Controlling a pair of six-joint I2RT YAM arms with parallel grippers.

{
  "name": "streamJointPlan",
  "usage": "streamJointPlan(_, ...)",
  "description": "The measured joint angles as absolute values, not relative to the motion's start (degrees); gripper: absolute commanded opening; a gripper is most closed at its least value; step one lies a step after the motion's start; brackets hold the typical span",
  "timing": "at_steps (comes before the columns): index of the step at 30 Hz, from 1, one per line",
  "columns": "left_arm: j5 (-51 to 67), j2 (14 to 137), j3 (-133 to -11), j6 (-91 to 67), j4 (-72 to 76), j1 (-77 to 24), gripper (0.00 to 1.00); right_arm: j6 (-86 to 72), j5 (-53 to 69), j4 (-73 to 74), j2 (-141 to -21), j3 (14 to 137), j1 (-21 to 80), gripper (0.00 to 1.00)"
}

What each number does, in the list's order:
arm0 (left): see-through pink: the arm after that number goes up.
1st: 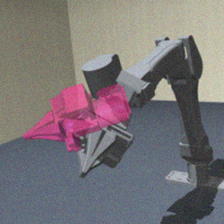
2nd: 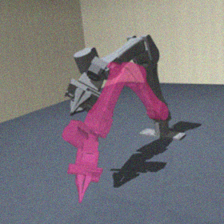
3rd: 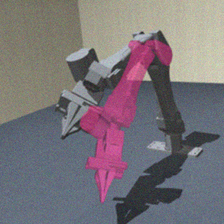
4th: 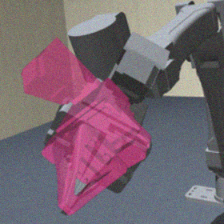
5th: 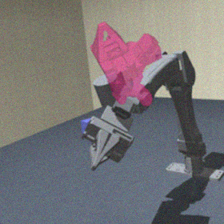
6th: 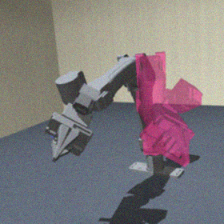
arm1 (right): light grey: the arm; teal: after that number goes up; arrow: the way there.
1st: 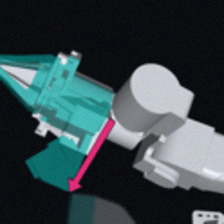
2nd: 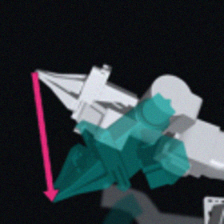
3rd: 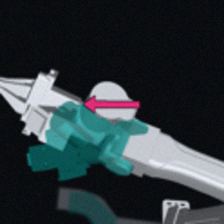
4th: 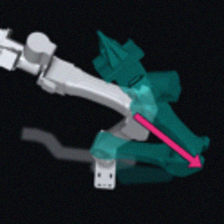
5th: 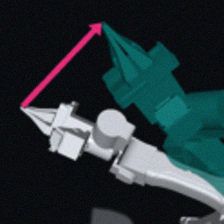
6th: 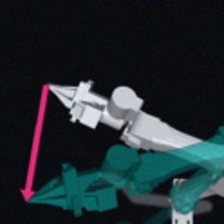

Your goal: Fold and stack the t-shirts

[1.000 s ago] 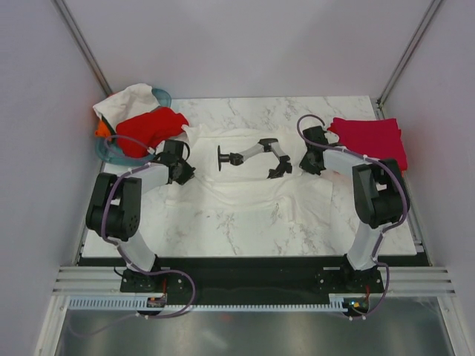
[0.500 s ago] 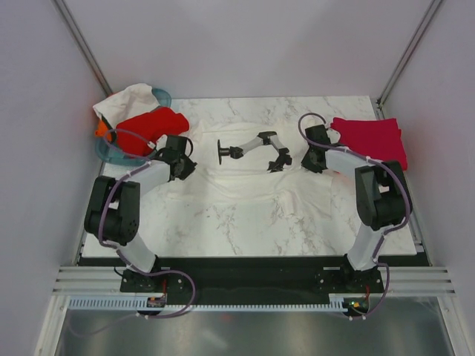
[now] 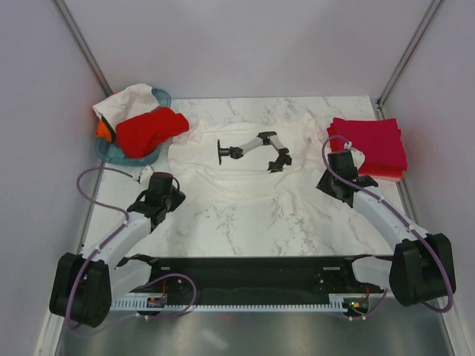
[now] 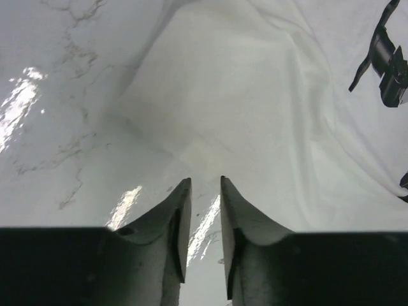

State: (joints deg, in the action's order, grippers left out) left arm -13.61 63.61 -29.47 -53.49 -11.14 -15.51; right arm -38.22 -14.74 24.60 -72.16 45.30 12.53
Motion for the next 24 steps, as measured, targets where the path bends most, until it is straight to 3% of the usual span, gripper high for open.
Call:
streamJointPlan(4,-15.0,54.8,-23.4,-54.0,-12.2,-15.5,0.55,-39.7,-13.8,28.7,-65.0,38.1,12.1,0.48)
streamJointPlan(11,-16.2,48.4,-22.2,-54.2,-12.9,-15.4,0.55,-43.7,-12.5,30.9,-63.0,32.4,12.0,0.45)
streamJointPlan(24,-18.0,47.7,-22.1,-54.4,-14.4,-15.4,0.52,-47.4,-14.5,32.9,-60.1,28.5,12.0,0.46)
